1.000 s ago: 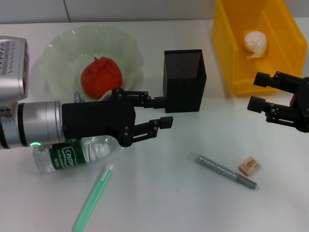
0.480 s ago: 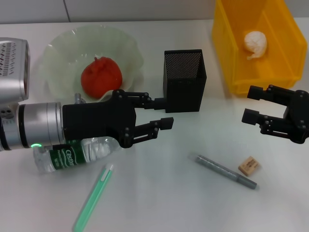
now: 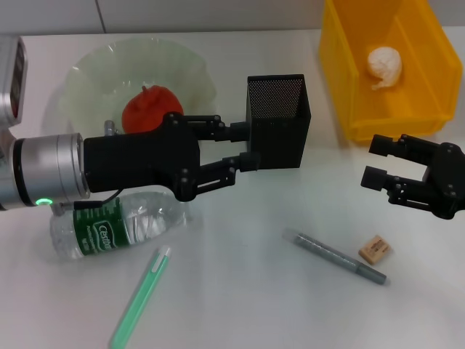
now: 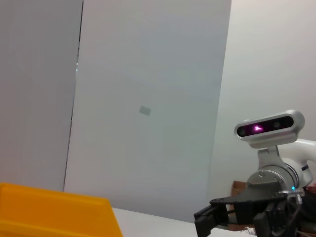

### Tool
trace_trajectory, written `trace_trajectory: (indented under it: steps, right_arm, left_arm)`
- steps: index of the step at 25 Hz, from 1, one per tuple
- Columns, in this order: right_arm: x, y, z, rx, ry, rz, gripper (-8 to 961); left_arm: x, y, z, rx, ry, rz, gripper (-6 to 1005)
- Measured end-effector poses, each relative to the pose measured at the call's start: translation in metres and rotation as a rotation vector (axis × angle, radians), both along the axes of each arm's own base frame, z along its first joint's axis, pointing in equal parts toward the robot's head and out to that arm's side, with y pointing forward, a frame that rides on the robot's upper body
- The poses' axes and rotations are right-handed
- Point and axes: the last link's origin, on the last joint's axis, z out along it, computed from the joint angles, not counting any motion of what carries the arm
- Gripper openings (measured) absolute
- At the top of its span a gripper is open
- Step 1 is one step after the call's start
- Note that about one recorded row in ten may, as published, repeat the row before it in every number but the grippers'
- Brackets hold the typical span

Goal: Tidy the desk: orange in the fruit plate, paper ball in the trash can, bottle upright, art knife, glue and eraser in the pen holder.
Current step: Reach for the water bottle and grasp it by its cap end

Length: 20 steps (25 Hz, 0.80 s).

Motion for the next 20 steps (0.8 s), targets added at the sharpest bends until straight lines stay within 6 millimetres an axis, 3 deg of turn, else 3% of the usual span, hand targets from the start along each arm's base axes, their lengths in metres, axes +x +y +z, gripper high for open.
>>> trace_trajectory:
  steps: [14,20]
  right_arm:
    - [0.005,0.004,0.019,-0.047,-0.001,-0.065,743]
    - [0.011,-0.001,0.023,-0.042,-0.022,-0.067,743]
  left_arm:
    - [-0.001,0.004,0.001,-0.007,0.015,0.037,431]
    - [0.008,0.013,0.015,-0.063,0.093,0.097,431]
